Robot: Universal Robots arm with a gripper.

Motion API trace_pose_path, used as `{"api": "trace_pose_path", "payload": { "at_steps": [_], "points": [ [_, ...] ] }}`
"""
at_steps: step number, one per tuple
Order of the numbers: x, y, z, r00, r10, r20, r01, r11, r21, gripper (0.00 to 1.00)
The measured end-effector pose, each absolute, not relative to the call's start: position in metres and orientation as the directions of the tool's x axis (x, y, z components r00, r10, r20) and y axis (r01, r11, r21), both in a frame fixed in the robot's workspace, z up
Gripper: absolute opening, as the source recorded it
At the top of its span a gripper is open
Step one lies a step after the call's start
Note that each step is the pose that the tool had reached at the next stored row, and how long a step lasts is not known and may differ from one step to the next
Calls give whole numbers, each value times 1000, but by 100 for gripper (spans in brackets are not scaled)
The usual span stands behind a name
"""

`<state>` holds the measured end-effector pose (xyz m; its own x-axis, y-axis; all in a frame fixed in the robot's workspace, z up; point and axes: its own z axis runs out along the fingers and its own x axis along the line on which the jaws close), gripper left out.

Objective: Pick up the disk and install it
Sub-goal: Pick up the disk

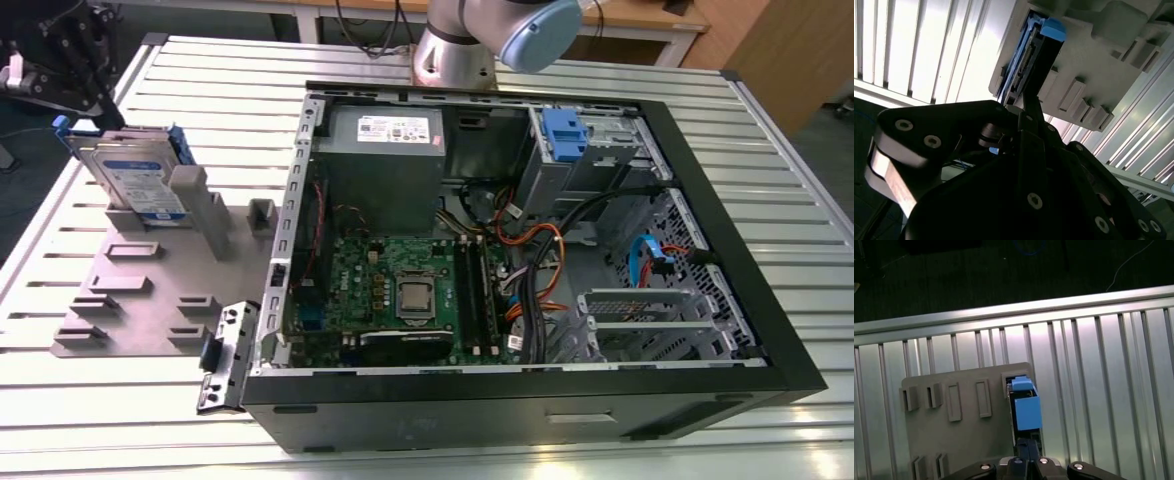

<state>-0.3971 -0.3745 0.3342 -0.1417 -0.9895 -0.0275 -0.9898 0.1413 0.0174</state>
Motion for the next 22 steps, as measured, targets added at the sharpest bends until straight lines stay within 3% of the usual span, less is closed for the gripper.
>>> {"api": "trace_pose_path", "payload": {
  "at_steps": [22],
  "points": [
    [-397,-375,332,-142,-990,-27,-990,141,17,11]
  ]
}}
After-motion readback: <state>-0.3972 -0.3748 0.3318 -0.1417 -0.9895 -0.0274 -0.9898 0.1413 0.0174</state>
